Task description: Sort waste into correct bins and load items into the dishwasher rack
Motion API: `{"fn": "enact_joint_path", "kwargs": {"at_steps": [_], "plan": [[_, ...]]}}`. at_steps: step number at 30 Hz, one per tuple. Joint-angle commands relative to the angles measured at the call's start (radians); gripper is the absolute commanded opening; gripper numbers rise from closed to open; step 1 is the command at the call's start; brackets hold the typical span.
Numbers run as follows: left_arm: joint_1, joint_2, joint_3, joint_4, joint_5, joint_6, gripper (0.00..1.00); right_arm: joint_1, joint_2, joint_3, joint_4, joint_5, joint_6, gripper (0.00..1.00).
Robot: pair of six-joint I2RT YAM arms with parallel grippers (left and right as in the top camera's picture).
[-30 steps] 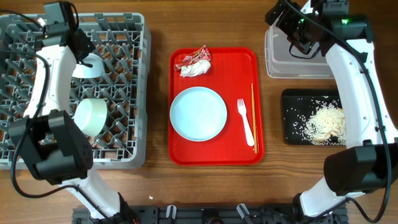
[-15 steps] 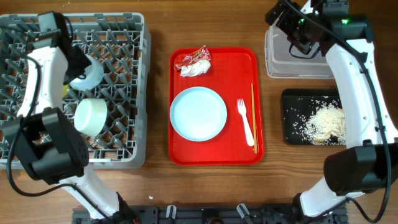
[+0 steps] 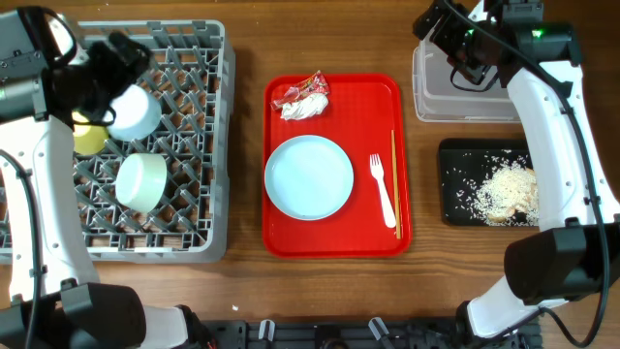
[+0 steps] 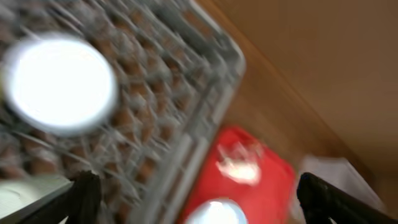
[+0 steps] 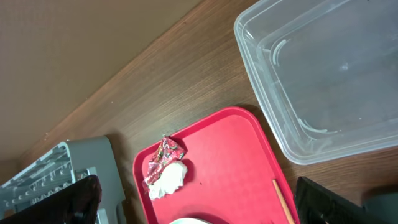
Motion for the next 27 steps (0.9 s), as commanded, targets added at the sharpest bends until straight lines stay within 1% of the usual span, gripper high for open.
{"fn": "enact_joint_path", "kwargs": {"at_steps": [1, 3, 5, 6, 8, 9, 11, 13, 14, 17, 19, 21, 22, 25, 27], "plan": [[-0.042, 0.011, -0.001, -0.070, 0.312, 0.140, 0.99, 0.002, 0.012, -0.004, 0.002, 0.013, -0.006, 1.00], [-0.104, 0.011, -0.001, -0.103, 0.350, 0.207, 0.99, 0.002, 0.012, -0.004, 0.002, 0.013, -0.006, 1.00], [-0.190, 0.011, -0.001, -0.122, 0.345, 0.252, 1.00, 0.002, 0.012, -0.004, 0.002, 0.013, -0.006, 1.00], [-0.248, 0.011, -0.001, -0.127, 0.320, 0.259, 1.00, 0.002, 0.012, -0.004, 0.002, 0.013, -0.006, 1.00], [-0.338, 0.013, -0.001, -0.124, 0.234, 0.255, 1.00, 0.002, 0.012, -0.004, 0.002, 0.013, -0.006, 1.00], [-0.406, 0.016, -0.001, -0.120, 0.152, 0.255, 1.00, 0.002, 0.012, -0.004, 0.002, 0.013, -0.006, 1.00], [-0.514, 0.027, -0.001, -0.113, 0.035, 0.255, 1.00, 0.002, 0.012, -0.004, 0.002, 0.013, -0.006, 1.00], [-0.613, 0.057, -0.001, -0.100, -0.045, 0.246, 1.00, 0.002, 0.012, -0.004, 0.002, 0.013, -0.006, 1.00], [-0.650, 0.074, -0.001, -0.090, -0.077, 0.224, 1.00, 0.002, 0.012, -0.004, 0.002, 0.013, -0.006, 1.00], [-0.723, 0.133, -0.001, -0.048, -0.171, 0.122, 1.00, 0.002, 0.012, -0.004, 0.002, 0.013, -0.006, 1.00], [-0.756, 0.179, -0.001, -0.008, -0.233, 0.073, 0.97, 0.002, 0.012, -0.004, 0.002, 0.013, -0.006, 1.00], [-0.774, 0.224, -0.001, 0.039, -0.288, 0.064, 0.95, 0.002, 0.012, -0.004, 0.002, 0.013, -0.006, 1.00], [-0.780, 0.256, -0.001, 0.078, -0.323, 0.064, 0.90, 0.002, 0.012, -0.004, 0.002, 0.013, -0.006, 1.00], [-0.782, 0.315, -0.001, 0.132, -0.332, 0.062, 0.88, 0.002, 0.012, -0.004, 0.002, 0.013, -0.006, 1.00], [-0.782, 0.346, -0.001, 0.129, -0.333, 0.011, 0.88, 0.002, 0.012, -0.004, 0.002, 0.013, -0.006, 1.00]]}}
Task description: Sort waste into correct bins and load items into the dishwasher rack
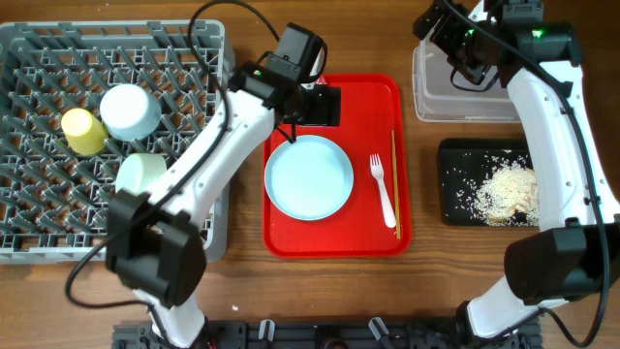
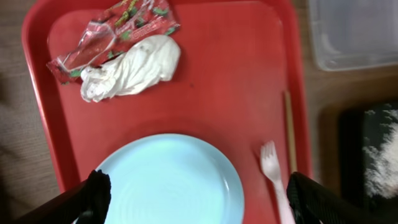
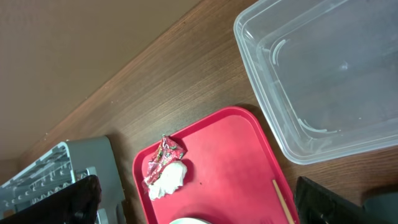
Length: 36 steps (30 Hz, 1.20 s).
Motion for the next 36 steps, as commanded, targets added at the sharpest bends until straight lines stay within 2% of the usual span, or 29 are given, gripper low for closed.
{"fn": "enact_joint_path", "kwargs": {"at_steps": [1, 8, 13, 17, 18, 22, 27, 29, 32, 34, 36], "plan": [[-0.002, 0.056, 0.000, 0.000, -0.053, -0.084, 0.89, 0.002, 0.012, -0.004, 0.002, 0.013, -0.006, 1.00], [0.007, 0.055, 0.000, 0.008, -0.053, -0.114, 0.90, 0.002, 0.012, -0.004, 0.002, 0.013, -0.006, 1.00], [0.057, -0.032, 0.003, -0.054, -0.053, -0.114, 0.86, 0.002, 0.012, -0.004, 0.002, 0.013, -0.006, 1.00], [0.171, -0.222, 0.003, -0.087, -0.122, -0.115, 1.00, 0.002, 0.012, -0.004, 0.002, 0.013, -0.006, 1.00], [0.241, -0.289, 0.003, -0.108, -0.164, -0.114, 1.00, 0.002, 0.012, -0.004, 0.002, 0.013, -0.006, 1.00], [0.437, -0.390, 0.003, -0.194, -0.177, -0.114, 1.00, 0.002, 0.012, -0.004, 0.002, 0.013, -0.006, 1.00], [0.621, -0.399, 0.003, -0.327, -0.175, -0.114, 1.00, 0.002, 0.012, -0.004, 0.002, 0.013, -0.003, 1.00], [0.660, -0.398, 0.003, -0.338, -0.176, -0.114, 1.00, 0.002, 0.012, -0.004, 0.016, -0.053, 0.180, 1.00], [0.673, -0.398, 0.003, -0.338, -0.176, -0.114, 1.00, 0.002, 0.012, -0.004, 0.001, -0.132, 0.318, 1.00], [0.673, -0.398, 0.003, -0.338, -0.176, -0.114, 1.00, 0.012, 0.013, -0.005, 0.021, -0.264, 0.291, 1.00], [0.673, -0.398, 0.003, -0.338, -0.176, -0.114, 1.00, 0.064, 0.018, -0.008, 0.068, -0.274, 0.143, 1.00]]}}
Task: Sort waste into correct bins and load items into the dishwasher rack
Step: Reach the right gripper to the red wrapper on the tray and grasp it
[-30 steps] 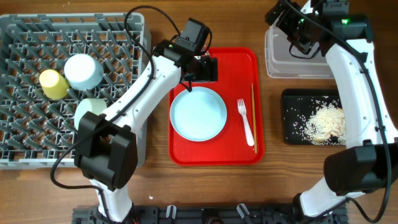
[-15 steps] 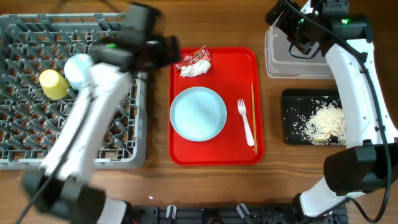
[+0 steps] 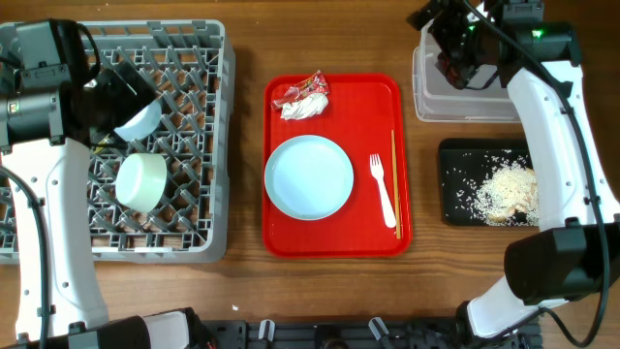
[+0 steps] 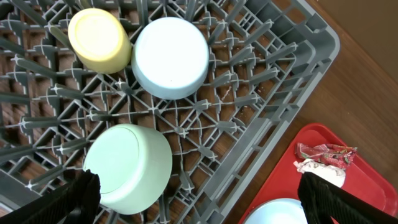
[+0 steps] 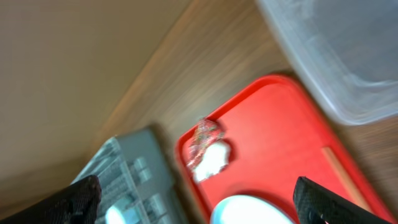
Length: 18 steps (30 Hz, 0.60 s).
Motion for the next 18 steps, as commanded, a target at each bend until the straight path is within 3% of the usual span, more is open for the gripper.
{"fn": "enact_joint_path", "kwargs": {"at_steps": [1, 3, 7, 14, 18], "plan": [[0.003, 0.003, 0.000, 0.000, -0.010, -0.002, 1.00, 0.103, 0.021, -0.017, 0.083, -0.102, -0.192, 0.99], [0.003, 0.003, 0.000, 0.000, -0.010, -0.002, 1.00, 0.199, 0.045, -0.039, 0.125, -0.019, -0.292, 1.00], [0.003, 0.003, 0.000, 0.000, -0.010, -0.002, 1.00, 0.396, 0.174, -0.049, 0.148, 0.355, -0.283, 1.00], [0.003, 0.003, 0.000, 0.000, -0.010, -0.002, 1.00, 0.488, 0.420, -0.049, 0.248, 0.504, -0.245, 1.00], [0.003, 0.003, 0.000, 0.000, -0.010, -0.002, 1.00, 0.479, 0.438, -0.049, 0.248, 0.523, -0.212, 0.72]]}}
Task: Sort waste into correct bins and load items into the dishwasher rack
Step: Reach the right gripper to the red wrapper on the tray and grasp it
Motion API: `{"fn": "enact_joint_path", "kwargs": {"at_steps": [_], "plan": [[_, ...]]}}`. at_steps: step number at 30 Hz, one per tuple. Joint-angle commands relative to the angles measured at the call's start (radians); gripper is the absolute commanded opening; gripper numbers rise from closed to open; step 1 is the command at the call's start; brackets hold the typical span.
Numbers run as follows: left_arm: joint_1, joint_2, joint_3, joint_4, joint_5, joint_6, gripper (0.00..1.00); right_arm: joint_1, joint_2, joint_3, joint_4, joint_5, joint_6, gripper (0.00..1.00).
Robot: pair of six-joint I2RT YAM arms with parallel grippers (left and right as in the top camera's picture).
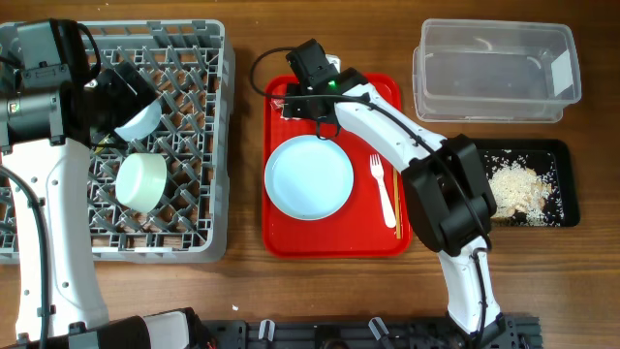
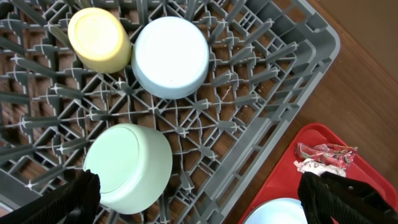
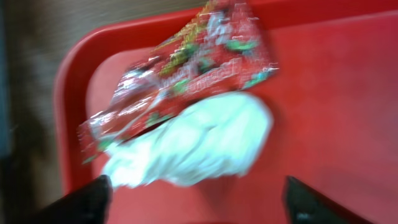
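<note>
A red candy wrapper (image 3: 186, 68) and a crumpled white napkin (image 3: 193, 146) lie in the far left corner of the red tray (image 1: 334, 242). My right gripper (image 3: 198, 200) hovers open just above them; in the overhead view the right gripper (image 1: 308, 97) covers them. A pale blue plate (image 1: 309, 176), a white fork (image 1: 384, 189) and a chopstick (image 1: 395, 184) lie on the tray. My left gripper (image 2: 199, 202) hangs open over the grey rack (image 1: 194, 145), which holds a yellow cup (image 2: 98, 38), a white cup (image 2: 171, 57) and a green bowl (image 2: 127, 167).
A clear plastic bin (image 1: 494, 68) stands at the far right. Below it sits a black tray (image 1: 465, 160) with rice and food scraps. Bare wood shows between rack and tray.
My right gripper was up by the clear bin; now it is low over the wrapper and napkin in the tray's far left corner, still open. The left arm has not moved.
My left gripper was over the rack, my right beside the clear bin. Then the left hung open over the tray's wrapper corner. Then it was back over the rack with nothing, wrapper and napkin unmoved. Now the right gripper is over them.
</note>
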Motion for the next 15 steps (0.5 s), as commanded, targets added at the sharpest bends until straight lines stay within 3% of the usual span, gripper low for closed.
{"fn": "enact_joint_path", "kwargs": {"at_steps": [1, 8, 13, 15], "plan": [[0.003, 0.003, 0.000, 0.000, -0.010, -0.002, 1.00, -0.007, 0.001, 0.005, 0.006, 0.077, 0.021, 0.70], [0.003, 0.003, 0.000, 0.000, -0.010, -0.002, 1.00, -0.006, 0.081, 0.005, 0.058, 0.071, 0.021, 0.69], [0.003, 0.003, 0.000, 0.000, -0.010, -0.002, 1.00, -0.006, 0.081, 0.005, 0.055, 0.072, 0.021, 0.31], [0.003, 0.003, 0.000, 0.000, -0.010, -0.002, 1.00, -0.006, 0.080, 0.005, 0.045, 0.072, 0.021, 0.04]]}}
